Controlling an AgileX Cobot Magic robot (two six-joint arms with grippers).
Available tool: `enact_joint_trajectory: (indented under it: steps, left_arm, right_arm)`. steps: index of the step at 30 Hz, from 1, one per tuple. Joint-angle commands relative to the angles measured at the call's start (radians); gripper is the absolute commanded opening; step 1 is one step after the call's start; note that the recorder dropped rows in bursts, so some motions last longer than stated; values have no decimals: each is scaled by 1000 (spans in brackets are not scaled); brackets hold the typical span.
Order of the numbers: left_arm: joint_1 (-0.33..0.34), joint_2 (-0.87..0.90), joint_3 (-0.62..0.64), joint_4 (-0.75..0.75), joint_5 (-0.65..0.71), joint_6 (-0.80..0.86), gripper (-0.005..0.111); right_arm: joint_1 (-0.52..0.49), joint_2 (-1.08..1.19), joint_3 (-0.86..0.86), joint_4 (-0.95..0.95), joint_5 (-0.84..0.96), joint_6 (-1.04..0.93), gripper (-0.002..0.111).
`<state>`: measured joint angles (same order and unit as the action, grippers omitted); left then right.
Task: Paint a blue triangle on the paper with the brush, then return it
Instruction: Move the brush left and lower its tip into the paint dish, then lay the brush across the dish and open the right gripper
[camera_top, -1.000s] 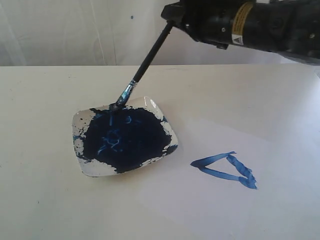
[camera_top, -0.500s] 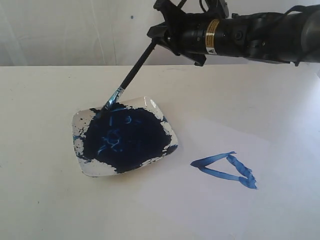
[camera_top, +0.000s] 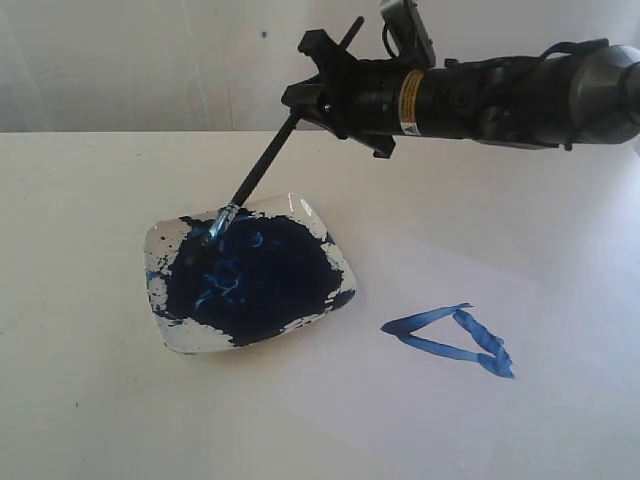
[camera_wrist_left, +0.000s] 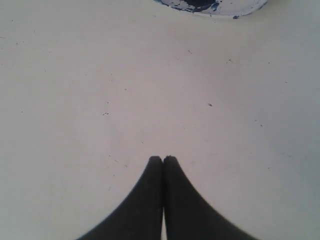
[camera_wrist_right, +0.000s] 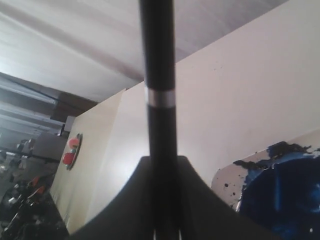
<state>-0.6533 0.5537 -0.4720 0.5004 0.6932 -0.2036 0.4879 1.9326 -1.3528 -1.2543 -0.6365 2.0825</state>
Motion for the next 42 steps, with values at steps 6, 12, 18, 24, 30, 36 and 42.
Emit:
enact_joint_trajectory:
  steps: [6,12,18,24,30,36,42]
  left_arm:
    - [-7,-6,7,-14,-5,-11,0]
    - [-7,-6,7,-22,-12,-11,0]
    - [-7,-6,7,-23,-12,-11,0]
    - [-7,-6,7,-37,-12,-11,0]
    - [-7,-6,7,-45,-12,-11,0]
    - [-9,-6,7,-45,-12,-11,0]
    - [-9,-6,7,-45,-16,-11,0]
  right_arm:
    - [1,24,-6,-12,55,8,0]
    - [1,84,-6,248,101,8,0]
    - [1,147,-6,278,131,8,0]
    - [1,202,-6,278,133,8,0]
    - [1,252,-6,298,97,8,0]
    - [1,291,-6,317,70,8,0]
    - [1,314,-6,317,68,8,0]
